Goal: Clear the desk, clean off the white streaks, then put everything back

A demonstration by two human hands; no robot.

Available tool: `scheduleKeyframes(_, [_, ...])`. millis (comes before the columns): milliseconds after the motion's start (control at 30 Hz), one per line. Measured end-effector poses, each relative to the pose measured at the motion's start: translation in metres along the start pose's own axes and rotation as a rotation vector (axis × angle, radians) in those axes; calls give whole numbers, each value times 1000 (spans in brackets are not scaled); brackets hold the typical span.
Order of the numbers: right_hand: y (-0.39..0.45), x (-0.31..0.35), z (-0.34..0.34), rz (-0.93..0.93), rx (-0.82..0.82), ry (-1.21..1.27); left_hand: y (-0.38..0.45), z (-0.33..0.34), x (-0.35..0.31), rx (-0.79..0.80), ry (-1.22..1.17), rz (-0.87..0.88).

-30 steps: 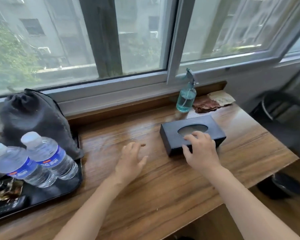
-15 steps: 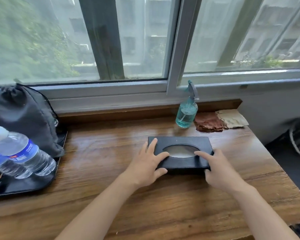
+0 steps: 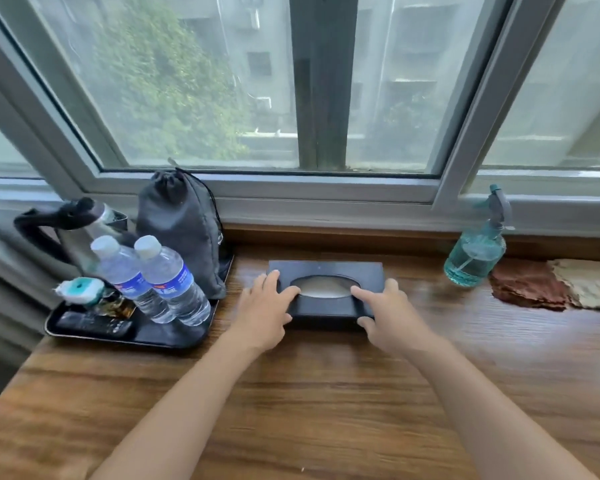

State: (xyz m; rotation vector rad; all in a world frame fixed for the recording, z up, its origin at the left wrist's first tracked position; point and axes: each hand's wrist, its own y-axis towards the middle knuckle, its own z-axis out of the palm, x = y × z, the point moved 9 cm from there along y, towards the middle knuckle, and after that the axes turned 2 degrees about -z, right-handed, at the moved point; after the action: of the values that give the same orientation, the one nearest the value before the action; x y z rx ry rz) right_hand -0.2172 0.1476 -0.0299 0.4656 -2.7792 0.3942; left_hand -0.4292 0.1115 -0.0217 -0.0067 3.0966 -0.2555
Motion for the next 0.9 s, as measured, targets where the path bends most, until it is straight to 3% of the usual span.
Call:
scheduleKeyframes(367, [85,64,3,-30,-30,-48,46,-17,73,-187,-44,-148])
scheduleKeyframes(767, [90,68,3,-9,-34,-86,53,-12,80,-252,-66,-167])
scheduleKeyframes(900, [82,73,3,40,-51,-213,51,-11,81,-256,-157,-144])
